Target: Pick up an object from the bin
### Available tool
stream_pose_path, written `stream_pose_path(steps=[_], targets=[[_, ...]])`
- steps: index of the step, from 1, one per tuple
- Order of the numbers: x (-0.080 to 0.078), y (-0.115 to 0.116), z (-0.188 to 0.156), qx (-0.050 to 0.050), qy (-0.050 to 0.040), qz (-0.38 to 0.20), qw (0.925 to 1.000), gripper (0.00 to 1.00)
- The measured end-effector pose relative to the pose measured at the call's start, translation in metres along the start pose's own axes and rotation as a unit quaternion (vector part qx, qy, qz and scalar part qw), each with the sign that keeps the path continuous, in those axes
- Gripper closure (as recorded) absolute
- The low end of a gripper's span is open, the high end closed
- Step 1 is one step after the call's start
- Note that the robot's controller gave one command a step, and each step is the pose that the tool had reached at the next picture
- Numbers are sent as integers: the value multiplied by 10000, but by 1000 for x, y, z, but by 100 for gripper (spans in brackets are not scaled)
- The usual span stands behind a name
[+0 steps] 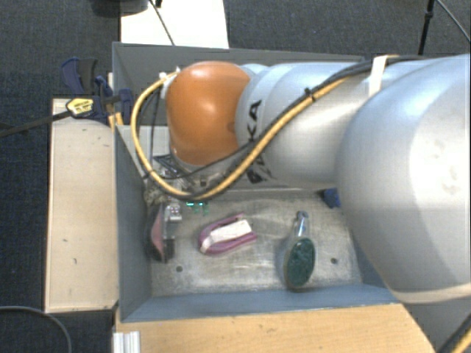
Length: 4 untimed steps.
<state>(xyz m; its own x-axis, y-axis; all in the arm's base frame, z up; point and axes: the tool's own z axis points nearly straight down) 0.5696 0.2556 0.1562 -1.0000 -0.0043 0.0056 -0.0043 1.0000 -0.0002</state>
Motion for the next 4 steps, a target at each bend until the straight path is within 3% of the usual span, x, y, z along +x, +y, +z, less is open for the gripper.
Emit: stream_pose_path(steps=[1,2,3,4], targets=[[-12,-69,78,-1,18,-1114,9938,0],[-17,-131,83,-19,-44,-1301,9915,0],[7,-205,60,17,-29,-1884,9821,0],[-23,-238,81,16,-64,-3723,9281,0]])
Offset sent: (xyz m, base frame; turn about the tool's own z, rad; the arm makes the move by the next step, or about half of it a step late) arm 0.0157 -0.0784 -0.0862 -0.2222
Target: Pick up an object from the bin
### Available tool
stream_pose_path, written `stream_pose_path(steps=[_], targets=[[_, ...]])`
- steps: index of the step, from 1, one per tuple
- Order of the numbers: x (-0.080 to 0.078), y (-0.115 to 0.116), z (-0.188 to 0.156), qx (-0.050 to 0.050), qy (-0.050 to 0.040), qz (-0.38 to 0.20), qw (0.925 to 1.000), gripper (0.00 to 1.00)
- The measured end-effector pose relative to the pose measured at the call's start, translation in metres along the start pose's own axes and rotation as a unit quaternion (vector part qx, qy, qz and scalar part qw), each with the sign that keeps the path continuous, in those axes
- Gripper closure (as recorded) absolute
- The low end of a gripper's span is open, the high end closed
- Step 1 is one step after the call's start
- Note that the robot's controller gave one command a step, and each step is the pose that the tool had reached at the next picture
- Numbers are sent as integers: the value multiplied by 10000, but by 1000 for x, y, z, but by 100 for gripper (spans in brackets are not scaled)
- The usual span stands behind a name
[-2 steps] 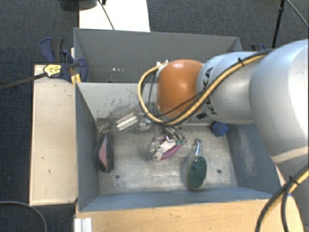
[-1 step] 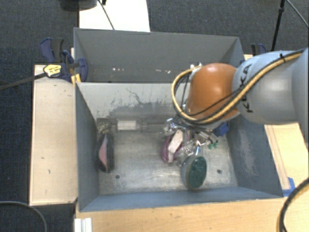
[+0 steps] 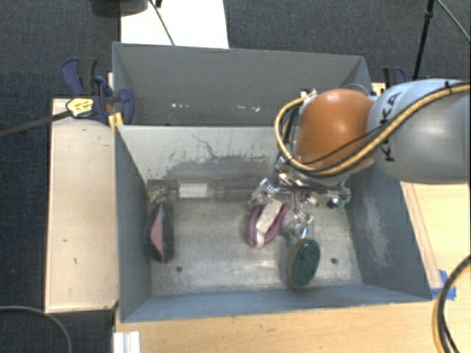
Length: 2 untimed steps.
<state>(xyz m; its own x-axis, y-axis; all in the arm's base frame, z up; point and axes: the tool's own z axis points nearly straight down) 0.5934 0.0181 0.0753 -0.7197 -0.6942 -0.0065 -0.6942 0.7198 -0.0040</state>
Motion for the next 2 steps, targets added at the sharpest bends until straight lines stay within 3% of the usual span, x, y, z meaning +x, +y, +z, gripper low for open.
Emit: stream_pose_path(steps=[1,2], targets=[[-2,1,-2,-2,-19,34,10000,100],[6,-5,-138,13,-7,-522,9986,100]])
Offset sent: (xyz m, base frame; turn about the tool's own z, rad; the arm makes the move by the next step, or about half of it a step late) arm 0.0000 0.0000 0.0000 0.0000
